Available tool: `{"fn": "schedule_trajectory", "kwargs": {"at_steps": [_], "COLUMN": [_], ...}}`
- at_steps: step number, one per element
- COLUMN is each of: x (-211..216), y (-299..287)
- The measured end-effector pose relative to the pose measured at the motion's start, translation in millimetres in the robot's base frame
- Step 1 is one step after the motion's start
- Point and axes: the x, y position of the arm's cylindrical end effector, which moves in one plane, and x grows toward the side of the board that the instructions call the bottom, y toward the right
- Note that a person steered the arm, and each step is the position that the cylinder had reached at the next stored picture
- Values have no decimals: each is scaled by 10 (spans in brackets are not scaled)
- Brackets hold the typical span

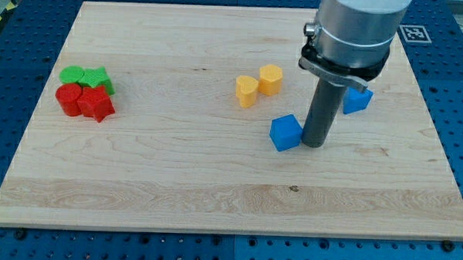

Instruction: Move the blue cube closer to the yellow heart

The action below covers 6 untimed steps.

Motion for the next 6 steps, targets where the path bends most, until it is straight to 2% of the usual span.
{"fn": "schedule_trajectory", "kwargs": {"at_steps": [3, 5, 6], "x": [28, -26, 197], "y": [-677, -896, -898]}}
